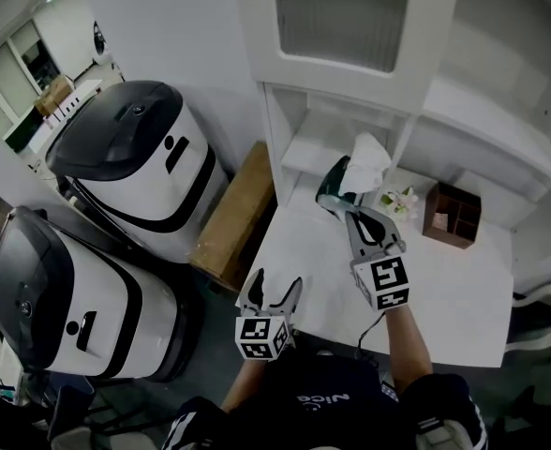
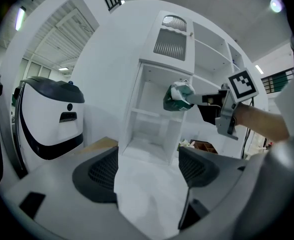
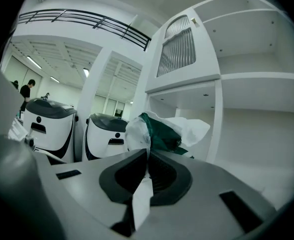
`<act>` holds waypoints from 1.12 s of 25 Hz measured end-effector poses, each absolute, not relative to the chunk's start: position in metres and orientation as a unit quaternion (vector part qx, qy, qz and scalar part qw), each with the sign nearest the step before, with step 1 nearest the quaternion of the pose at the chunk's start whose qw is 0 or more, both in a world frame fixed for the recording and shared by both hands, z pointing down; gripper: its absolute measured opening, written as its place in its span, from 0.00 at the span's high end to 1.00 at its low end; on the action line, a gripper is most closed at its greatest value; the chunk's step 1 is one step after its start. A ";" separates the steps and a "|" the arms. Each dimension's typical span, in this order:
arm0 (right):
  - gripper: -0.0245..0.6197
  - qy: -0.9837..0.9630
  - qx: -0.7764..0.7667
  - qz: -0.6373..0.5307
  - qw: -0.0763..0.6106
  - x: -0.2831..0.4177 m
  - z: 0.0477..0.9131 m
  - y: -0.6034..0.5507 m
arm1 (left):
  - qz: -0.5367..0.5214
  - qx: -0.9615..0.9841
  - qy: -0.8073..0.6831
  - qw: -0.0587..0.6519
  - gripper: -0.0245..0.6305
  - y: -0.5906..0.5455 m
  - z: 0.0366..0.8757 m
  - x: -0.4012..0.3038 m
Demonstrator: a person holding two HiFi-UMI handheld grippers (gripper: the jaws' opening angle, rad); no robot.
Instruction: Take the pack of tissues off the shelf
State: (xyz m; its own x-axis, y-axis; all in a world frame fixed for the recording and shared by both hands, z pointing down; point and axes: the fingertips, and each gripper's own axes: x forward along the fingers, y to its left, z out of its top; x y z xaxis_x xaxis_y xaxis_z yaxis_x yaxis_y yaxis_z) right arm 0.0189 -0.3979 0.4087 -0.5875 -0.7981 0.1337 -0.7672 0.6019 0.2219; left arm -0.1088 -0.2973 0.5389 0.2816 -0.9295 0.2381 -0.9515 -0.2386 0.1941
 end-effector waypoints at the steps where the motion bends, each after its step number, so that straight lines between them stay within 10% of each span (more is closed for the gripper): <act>1: 0.94 -0.888 0.440 -0.070 0.114 0.020 0.413 -0.392 | 0.037 0.787 -0.596 0.152 0.39 -0.296 0.539 -0.107; 28: 0.94 -0.853 0.492 -0.003 0.175 0.090 0.547 -0.286 | 0.065 0.823 -0.540 0.161 0.39 -0.271 0.562 -0.054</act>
